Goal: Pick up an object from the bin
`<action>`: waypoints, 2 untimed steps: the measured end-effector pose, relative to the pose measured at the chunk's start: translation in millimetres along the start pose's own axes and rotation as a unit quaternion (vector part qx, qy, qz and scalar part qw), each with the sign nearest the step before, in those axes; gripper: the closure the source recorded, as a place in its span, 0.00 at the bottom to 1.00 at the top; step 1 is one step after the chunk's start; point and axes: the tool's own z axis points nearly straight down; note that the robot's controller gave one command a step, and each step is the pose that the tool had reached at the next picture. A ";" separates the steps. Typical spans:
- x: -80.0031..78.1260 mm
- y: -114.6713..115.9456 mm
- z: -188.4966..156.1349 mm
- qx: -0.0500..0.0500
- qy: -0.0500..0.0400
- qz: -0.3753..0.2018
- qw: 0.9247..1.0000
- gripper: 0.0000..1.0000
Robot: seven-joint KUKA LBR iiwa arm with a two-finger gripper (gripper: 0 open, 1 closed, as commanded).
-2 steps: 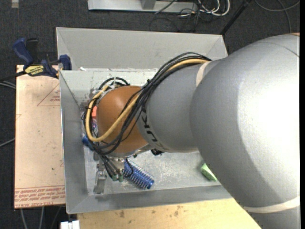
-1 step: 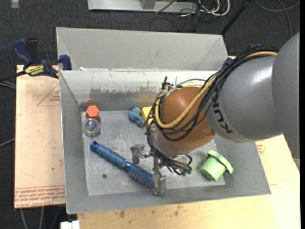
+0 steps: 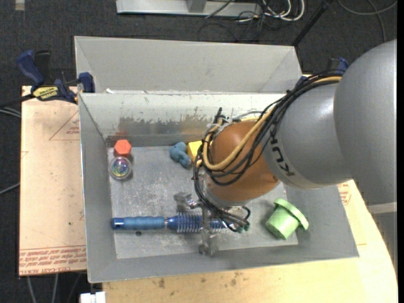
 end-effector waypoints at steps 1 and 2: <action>-72.3 28.5 -83.6 0.000 -0.004 -0.104 0.995 0.00; -6.8 43.5 -6.3 0.000 -0.001 -0.103 0.995 0.00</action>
Offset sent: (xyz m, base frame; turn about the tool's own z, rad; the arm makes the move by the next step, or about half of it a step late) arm 0.0525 0.0529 0.0815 -0.2100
